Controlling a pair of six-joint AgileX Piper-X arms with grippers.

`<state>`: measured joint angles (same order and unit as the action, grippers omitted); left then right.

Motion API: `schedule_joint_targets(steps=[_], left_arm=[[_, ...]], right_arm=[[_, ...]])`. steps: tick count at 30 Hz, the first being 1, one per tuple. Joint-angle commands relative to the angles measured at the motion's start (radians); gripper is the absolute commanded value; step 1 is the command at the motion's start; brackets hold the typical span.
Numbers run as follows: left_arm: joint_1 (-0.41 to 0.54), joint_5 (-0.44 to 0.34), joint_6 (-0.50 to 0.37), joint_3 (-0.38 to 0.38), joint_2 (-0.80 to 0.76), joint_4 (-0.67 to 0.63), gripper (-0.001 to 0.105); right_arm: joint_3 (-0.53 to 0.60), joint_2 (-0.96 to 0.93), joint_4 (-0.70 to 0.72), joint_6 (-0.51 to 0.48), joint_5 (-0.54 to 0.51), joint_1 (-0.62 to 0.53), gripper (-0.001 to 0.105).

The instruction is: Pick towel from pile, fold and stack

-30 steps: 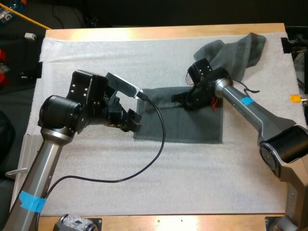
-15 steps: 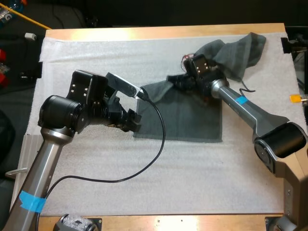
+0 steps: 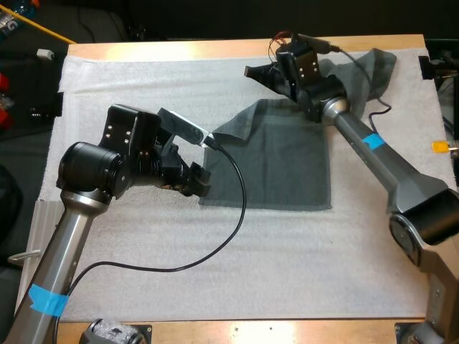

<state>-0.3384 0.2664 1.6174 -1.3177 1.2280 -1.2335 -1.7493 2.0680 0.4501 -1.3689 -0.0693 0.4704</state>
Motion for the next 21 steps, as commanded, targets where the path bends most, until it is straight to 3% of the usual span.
schedule_joint_targets(steps=[1, 14, 21], left_arm=[[-0.003, 0.007, 0.007, -0.002, -0.007, 0.003, 0.062], [-0.003, 0.007, 0.007, -0.002, -0.007, 0.021, 0.062], [-0.003, 0.007, 0.007, -0.002, -0.007, 0.001, 0.062]], right_arm=[[-0.008, -0.032, 0.044, -0.041, -0.002, -0.002, 0.0], [-0.007, -0.237, 0.582, -0.216, -0.002, 0.006, 0.0], [-0.006, -0.37, 0.769, -0.254, -0.002, 0.036, 0.0]])
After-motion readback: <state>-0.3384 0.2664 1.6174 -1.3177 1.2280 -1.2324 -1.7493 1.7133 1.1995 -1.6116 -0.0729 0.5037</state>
